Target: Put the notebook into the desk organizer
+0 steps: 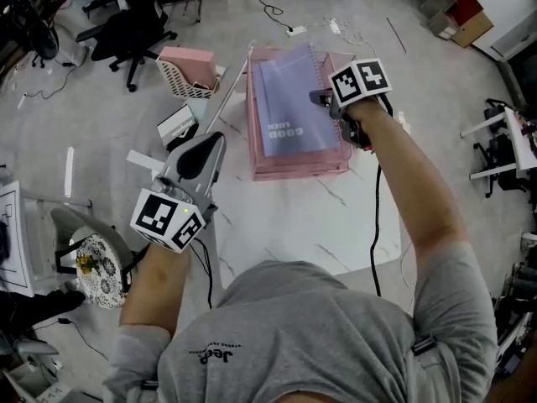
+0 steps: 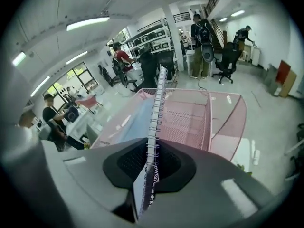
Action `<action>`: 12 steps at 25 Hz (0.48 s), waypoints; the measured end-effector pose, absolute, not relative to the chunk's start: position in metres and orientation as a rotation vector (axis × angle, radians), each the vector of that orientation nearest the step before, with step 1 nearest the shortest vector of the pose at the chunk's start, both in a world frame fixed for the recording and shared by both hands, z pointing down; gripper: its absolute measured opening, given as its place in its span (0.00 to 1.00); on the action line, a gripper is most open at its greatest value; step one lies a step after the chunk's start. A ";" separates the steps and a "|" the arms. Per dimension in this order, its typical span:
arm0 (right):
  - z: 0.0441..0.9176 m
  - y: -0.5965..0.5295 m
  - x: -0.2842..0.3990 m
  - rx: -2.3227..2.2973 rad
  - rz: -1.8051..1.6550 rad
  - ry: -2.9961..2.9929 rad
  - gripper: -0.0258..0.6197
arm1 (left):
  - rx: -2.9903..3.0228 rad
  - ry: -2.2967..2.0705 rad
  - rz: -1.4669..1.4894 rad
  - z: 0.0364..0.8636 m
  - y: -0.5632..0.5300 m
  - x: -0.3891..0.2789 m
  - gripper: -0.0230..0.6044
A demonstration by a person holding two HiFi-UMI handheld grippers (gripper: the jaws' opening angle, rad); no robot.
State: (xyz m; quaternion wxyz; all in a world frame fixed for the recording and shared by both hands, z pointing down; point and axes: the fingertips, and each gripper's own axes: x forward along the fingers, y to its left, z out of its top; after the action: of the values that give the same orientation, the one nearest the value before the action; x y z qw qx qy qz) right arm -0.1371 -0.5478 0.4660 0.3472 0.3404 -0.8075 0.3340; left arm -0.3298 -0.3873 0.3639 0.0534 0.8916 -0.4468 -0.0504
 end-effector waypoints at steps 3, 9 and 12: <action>0.471 -0.551 -0.136 0.934 0.725 -2.022 0.10 | 2.720 -1.334 -0.167 0.364 -0.388 -0.327 0.13; 0.479 -0.558 -0.128 1.009 0.459 -1.897 0.22 | 2.739 -1.314 -0.162 0.360 -0.387 -0.322 0.13; 0.479 -0.564 -0.123 1.051 0.331 -1.838 0.28 | 2.742 -1.310 -0.163 0.361 -0.388 -0.322 0.13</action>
State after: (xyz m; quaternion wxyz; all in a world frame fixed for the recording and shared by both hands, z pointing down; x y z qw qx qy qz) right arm -0.1230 -0.5645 0.4788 0.4788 0.4307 -0.7529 0.1356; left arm -0.3217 -0.3878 0.3613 0.0490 0.8999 -0.4300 -0.0534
